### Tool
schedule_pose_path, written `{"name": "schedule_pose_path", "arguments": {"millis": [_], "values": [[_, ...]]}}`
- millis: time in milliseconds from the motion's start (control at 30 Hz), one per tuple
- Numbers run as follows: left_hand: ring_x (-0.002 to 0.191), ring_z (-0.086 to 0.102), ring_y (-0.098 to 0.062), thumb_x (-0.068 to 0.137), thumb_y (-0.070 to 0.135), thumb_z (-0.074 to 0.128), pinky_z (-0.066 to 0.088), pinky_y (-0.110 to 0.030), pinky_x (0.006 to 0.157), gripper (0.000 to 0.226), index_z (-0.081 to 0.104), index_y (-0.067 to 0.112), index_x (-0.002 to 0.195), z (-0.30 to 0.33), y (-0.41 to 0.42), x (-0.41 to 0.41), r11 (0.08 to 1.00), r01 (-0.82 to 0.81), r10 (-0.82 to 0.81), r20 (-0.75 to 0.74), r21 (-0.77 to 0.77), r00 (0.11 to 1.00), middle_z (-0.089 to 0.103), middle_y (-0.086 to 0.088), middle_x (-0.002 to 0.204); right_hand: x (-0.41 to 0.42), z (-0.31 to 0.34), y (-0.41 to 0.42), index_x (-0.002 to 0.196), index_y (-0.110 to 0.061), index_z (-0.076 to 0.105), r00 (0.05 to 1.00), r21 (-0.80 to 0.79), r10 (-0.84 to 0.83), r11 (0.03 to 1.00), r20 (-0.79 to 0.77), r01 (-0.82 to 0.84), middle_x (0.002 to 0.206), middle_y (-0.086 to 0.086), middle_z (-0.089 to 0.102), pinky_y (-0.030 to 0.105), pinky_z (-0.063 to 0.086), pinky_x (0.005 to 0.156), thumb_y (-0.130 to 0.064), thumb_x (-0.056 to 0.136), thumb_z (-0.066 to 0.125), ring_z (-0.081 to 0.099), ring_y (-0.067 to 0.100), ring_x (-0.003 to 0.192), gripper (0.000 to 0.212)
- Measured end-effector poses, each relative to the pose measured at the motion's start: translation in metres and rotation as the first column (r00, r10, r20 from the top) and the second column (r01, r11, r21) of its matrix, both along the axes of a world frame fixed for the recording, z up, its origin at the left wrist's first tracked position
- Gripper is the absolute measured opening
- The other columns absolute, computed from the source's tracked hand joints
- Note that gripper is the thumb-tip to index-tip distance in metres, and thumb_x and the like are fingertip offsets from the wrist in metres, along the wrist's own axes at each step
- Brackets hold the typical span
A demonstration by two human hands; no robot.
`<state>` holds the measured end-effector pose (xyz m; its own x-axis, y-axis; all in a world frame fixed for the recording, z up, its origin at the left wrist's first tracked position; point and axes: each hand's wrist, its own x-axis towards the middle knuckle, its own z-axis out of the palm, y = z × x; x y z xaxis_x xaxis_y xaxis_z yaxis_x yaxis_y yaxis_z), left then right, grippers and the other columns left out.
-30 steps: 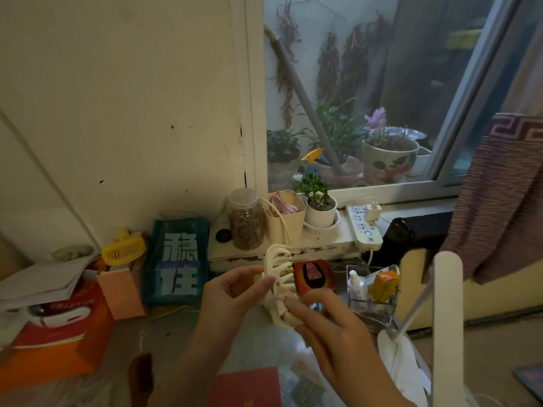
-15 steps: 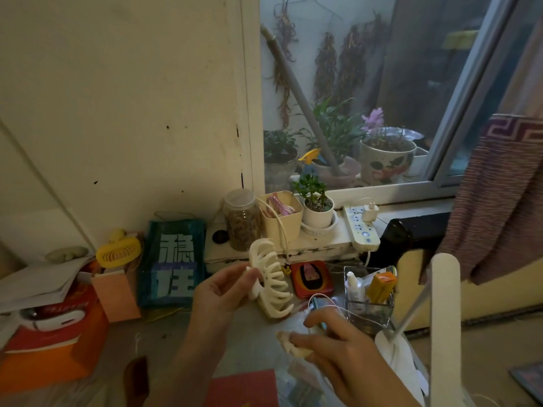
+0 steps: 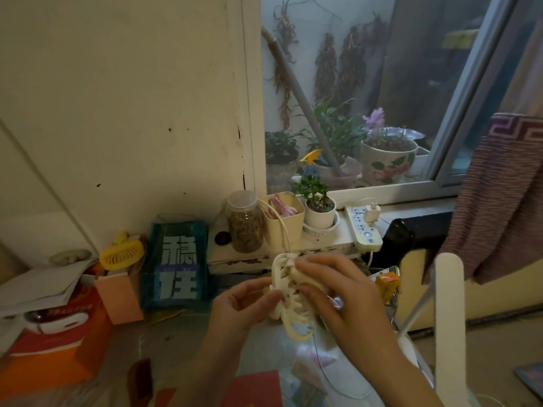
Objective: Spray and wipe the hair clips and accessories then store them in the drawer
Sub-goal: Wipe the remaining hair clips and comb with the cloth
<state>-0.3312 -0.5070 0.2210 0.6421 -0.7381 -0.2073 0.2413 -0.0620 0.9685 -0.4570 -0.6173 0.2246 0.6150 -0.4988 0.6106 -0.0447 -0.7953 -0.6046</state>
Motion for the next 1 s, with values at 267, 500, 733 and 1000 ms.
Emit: {"name": "schedule_pose_path", "arguments": {"millis": [267, 500, 733, 1000], "values": [[0.069, 0.071, -0.013, 0.059, 0.014, 0.074, 0.051, -0.015, 0.054, 0.032, 0.072, 0.007, 0.090, 0.003, 0.004, -0.001, 0.999, -0.013, 0.015, 0.055, -0.045, 0.998, 0.075, -0.007, 0.079, 0.007, -0.014, 0.009, 0.111, -0.025, 0.066, 0.987, -0.228, -0.028, 0.974, -0.161, -0.009, 0.113, -0.011, 0.059, 0.024, 0.049, 0.074, -0.030, 0.090, 0.048, 0.056, 0.010, 0.090, 0.027], [0.074, 0.072, -0.016, 0.055, 0.019, 0.076, 0.054, -0.023, 0.062, 0.033, 0.074, 0.010, 0.086, -0.003, 0.001, -0.009, 0.999, -0.037, 0.038, 0.058, -0.021, 0.998, 0.075, -0.007, 0.080, -0.004, -0.011, 0.011, 0.108, -0.026, 0.064, 0.963, -0.235, -0.008, 0.970, -0.271, -0.058, 0.104, -0.007, 0.050, 0.022, 0.051, 0.066, -0.027, 0.088, 0.045, 0.054, 0.010, 0.086, 0.027], [0.076, 0.071, -0.017, 0.057, 0.022, 0.075, 0.054, -0.026, 0.063, 0.031, 0.075, 0.013, 0.087, -0.006, 0.000, -0.004, 0.996, -0.092, 0.092, 0.046, -0.004, 0.995, 0.075, -0.006, 0.082, -0.018, -0.018, 0.017, 0.107, -0.031, 0.059, 0.944, -0.172, 0.047, 0.979, -0.327, -0.108, 0.102, -0.011, 0.053, 0.002, 0.036, 0.071, -0.057, 0.086, 0.044, 0.048, -0.003, 0.079, 0.036], [0.081, 0.070, -0.018, 0.056, 0.026, 0.076, 0.054, -0.033, 0.073, 0.036, 0.074, 0.015, 0.090, -0.006, 0.000, -0.003, 0.991, -0.132, 0.132, 0.016, 0.007, 0.991, 0.075, -0.003, 0.083, -0.028, -0.030, 0.023, 0.105, -0.035, 0.064, 0.942, -0.117, 0.112, 0.981, -0.317, -0.156, 0.106, -0.011, 0.051, -0.006, 0.036, 0.072, -0.026, 0.081, 0.064, 0.045, -0.010, 0.075, 0.026]]}}
